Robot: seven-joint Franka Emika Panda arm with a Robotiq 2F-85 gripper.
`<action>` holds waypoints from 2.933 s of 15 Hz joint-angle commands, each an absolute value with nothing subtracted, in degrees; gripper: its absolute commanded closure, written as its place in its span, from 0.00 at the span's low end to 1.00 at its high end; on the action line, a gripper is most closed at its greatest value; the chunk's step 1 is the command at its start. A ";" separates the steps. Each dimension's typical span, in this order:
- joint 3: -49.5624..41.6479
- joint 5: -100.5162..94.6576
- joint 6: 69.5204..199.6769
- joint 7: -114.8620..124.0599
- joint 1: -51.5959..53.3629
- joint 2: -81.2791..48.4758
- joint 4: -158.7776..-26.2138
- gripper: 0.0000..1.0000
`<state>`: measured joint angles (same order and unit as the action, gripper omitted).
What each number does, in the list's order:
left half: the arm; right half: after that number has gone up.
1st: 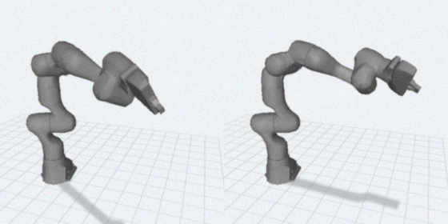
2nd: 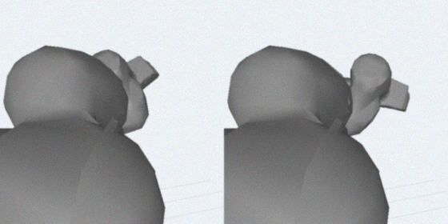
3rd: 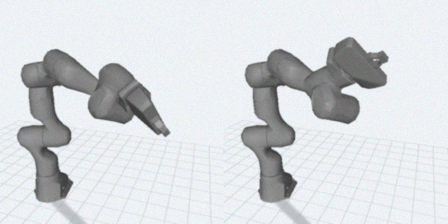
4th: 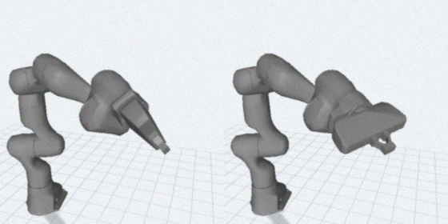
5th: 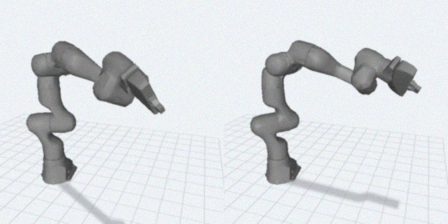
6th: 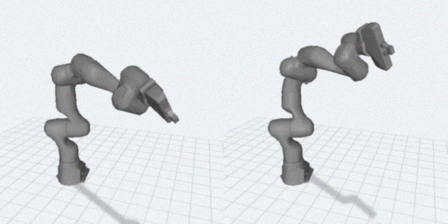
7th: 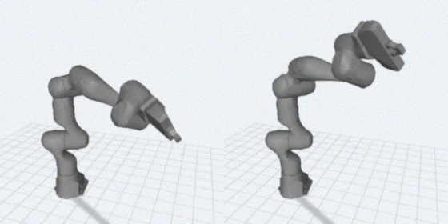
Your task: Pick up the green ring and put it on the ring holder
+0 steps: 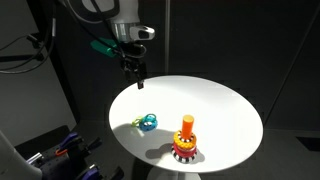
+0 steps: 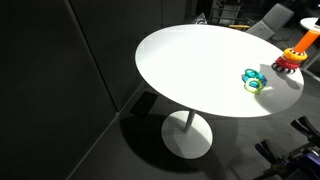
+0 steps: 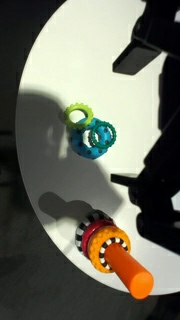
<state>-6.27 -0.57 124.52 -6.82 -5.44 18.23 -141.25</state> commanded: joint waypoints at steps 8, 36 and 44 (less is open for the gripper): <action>-6.03 -1.60 130.43 -4.46 -5.67 6.28 -135.68 0.00; -4.82 -3.63 148.77 -2.96 -3.33 -13.19 -133.96 0.00; -5.30 -7.58 149.11 0.21 -1.59 -18.53 -130.81 0.00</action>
